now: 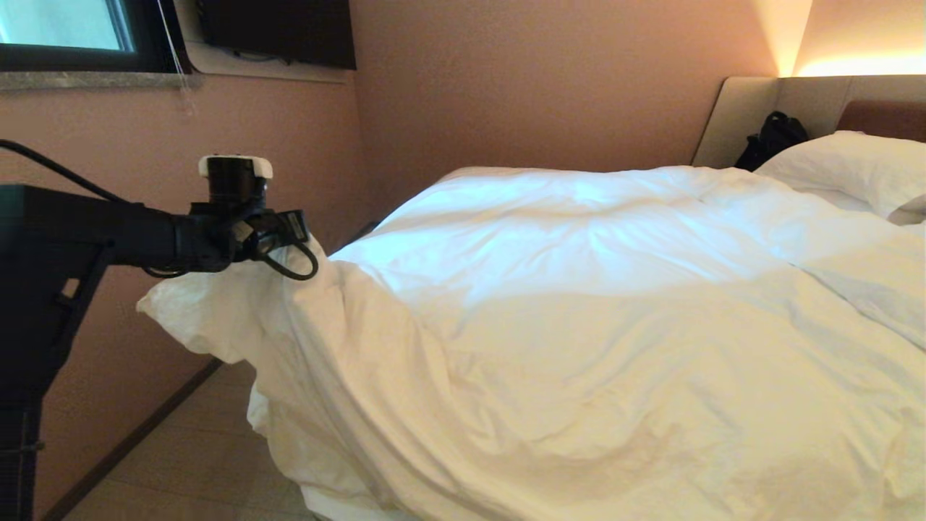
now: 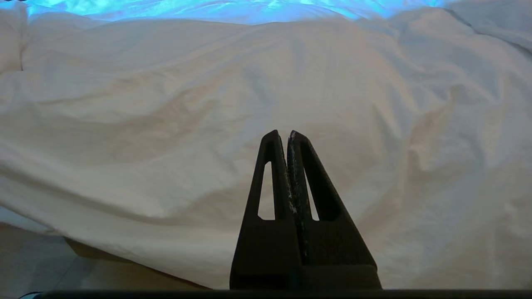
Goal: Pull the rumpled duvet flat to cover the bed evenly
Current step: Flatten the corners of the folded blanket
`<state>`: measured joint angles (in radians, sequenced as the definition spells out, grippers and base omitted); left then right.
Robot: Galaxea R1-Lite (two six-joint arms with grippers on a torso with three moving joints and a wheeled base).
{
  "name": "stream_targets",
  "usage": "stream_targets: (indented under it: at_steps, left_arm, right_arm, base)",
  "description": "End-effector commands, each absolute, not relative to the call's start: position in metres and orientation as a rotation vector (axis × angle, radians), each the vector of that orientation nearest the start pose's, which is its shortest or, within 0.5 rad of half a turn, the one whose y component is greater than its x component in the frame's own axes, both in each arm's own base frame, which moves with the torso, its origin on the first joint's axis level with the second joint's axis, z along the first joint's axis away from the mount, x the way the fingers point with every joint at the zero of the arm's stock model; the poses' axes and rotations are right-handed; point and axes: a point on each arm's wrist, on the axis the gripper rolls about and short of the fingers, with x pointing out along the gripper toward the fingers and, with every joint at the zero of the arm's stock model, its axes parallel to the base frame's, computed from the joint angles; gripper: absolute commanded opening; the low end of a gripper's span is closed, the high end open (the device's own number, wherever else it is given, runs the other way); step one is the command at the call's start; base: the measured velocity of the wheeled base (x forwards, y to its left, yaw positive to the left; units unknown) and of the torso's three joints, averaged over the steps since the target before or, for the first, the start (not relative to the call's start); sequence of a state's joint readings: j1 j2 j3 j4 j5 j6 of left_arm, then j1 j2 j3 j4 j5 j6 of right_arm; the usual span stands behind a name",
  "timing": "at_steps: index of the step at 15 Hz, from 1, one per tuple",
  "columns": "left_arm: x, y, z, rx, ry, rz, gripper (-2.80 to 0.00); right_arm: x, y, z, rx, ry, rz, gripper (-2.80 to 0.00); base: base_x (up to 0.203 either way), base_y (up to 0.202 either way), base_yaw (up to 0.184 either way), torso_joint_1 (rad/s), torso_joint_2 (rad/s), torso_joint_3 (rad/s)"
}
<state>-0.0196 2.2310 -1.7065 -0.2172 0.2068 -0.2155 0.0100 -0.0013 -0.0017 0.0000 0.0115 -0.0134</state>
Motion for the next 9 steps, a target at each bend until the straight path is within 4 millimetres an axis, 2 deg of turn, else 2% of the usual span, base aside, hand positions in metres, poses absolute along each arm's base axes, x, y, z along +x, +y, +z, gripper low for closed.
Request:
stream_targets:
  at_steps: [1, 3, 5, 9]
  left_arm:
    - [0.492, -0.006, 0.139, -0.169, 0.365, 0.227, -2.8]
    - [0.499, -0.006, 0.115, -0.161, 0.409, 0.231, -2.8]
    - [0.501, -0.006, 0.102, -0.157, 0.437, 0.234, -2.8]
    - [0.502, -0.006, 0.101, -0.156, 0.444, 0.234, -2.8]
  right_arm:
    - [-0.023, 0.0, 0.076, -0.014, -0.002, 0.021, -2.8]
    - [-0.023, 0.0, 0.076, -0.014, -0.002, 0.023, -2.8]
    - [-0.023, 0.0, 0.076, -0.014, -0.002, 0.023, -2.8]
    - [-0.023, 0.0, 0.076, -0.014, -0.002, 0.023, -2.8]
  base:
    - [0.0, 0.0, 0.0, 0.0, 0.0, 0.0]
    - [0.0, 0.0, 0.0, 0.0, 0.0, 0.0]
    - [0.0, 0.0, 0.0, 0.0, 0.0, 0.0]
    - [0.0, 0.0, 0.0, 0.0, 0.0, 0.0]
